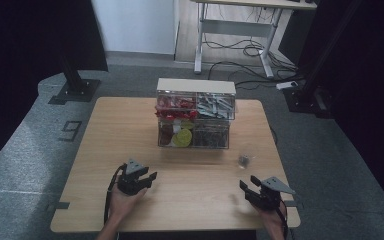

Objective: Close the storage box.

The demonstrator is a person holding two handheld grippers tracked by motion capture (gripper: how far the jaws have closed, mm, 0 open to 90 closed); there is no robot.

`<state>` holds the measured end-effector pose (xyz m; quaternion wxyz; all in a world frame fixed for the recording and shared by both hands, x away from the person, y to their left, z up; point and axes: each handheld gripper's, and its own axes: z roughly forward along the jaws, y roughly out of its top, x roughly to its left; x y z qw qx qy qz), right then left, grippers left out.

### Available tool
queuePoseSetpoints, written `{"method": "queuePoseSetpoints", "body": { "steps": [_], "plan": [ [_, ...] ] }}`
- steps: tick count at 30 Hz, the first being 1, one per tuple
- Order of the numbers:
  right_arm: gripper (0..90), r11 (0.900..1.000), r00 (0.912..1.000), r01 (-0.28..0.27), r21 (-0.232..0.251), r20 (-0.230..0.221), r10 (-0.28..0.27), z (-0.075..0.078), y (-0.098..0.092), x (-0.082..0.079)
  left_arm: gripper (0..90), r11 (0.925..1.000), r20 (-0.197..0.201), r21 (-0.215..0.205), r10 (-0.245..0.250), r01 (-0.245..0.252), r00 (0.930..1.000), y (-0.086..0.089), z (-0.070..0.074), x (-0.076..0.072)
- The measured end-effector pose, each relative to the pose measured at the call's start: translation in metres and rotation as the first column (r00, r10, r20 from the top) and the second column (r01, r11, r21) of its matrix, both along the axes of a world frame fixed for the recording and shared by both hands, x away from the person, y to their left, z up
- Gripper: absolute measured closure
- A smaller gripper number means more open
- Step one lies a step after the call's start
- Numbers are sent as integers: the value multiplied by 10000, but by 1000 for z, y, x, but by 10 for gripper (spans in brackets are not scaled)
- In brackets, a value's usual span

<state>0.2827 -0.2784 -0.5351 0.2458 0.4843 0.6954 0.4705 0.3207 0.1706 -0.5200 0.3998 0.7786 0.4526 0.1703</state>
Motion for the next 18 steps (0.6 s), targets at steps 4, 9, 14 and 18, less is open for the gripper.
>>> {"method": "queuePoseSetpoints", "body": {
  "steps": [4,9,14,18],
  "plan": [
    [449,9998,9998,174,-69,-123,-175,-4,-11,-7,564,9999,54,4,133,-133,9999,6,-2,-6],
    [436,9994,9983,279,-182,-508,-288,-12,-20,-6,558,9994,-219,162,312,-309,9993,13,-11,-7],
    [431,9992,9976,236,-336,-638,-257,-15,-19,-3,552,9993,-171,248,285,-280,9994,14,-10,-9],
    [427,9992,9972,204,-335,-706,-228,-16,-18,-1,547,9987,-232,453,231,-220,9995,10,-12,-8]
  ]
}}
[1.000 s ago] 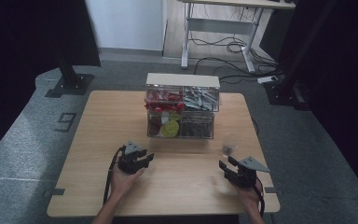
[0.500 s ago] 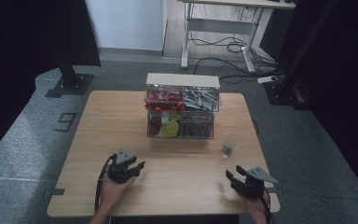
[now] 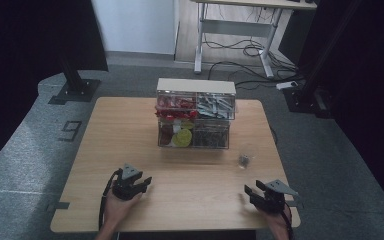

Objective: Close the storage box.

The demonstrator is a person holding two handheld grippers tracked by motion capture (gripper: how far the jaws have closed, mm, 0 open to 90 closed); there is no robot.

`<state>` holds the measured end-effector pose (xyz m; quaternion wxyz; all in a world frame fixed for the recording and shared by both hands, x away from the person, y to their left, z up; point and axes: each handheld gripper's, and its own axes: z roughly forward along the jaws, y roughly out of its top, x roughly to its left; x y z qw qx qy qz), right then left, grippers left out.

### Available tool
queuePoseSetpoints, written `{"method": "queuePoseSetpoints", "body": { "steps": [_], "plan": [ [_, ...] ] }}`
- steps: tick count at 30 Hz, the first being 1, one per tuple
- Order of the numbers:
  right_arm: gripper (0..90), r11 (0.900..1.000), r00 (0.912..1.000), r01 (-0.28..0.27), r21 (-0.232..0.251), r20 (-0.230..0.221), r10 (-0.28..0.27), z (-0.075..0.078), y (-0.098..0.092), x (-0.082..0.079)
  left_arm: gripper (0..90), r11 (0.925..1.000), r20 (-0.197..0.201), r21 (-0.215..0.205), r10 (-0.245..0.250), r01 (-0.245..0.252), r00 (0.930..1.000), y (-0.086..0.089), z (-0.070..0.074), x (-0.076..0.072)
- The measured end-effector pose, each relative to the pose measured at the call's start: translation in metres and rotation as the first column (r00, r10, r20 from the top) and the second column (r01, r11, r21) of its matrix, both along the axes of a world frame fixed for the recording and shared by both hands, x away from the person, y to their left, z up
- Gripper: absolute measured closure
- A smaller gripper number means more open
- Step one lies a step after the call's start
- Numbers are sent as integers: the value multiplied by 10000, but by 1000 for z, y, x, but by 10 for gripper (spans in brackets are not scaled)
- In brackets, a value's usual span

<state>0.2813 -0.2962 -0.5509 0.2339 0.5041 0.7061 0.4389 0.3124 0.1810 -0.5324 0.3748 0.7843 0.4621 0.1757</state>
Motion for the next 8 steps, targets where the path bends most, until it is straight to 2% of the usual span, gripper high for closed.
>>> {"method": "queuePoseSetpoints", "body": {
  "steps": [8],
  "plan": [
    [408,10000,9999,39,-13,-120,-39,0,-2,4,545,10000,-39,-49,4,-5,10000,-3,-2,3]
  ]
}}
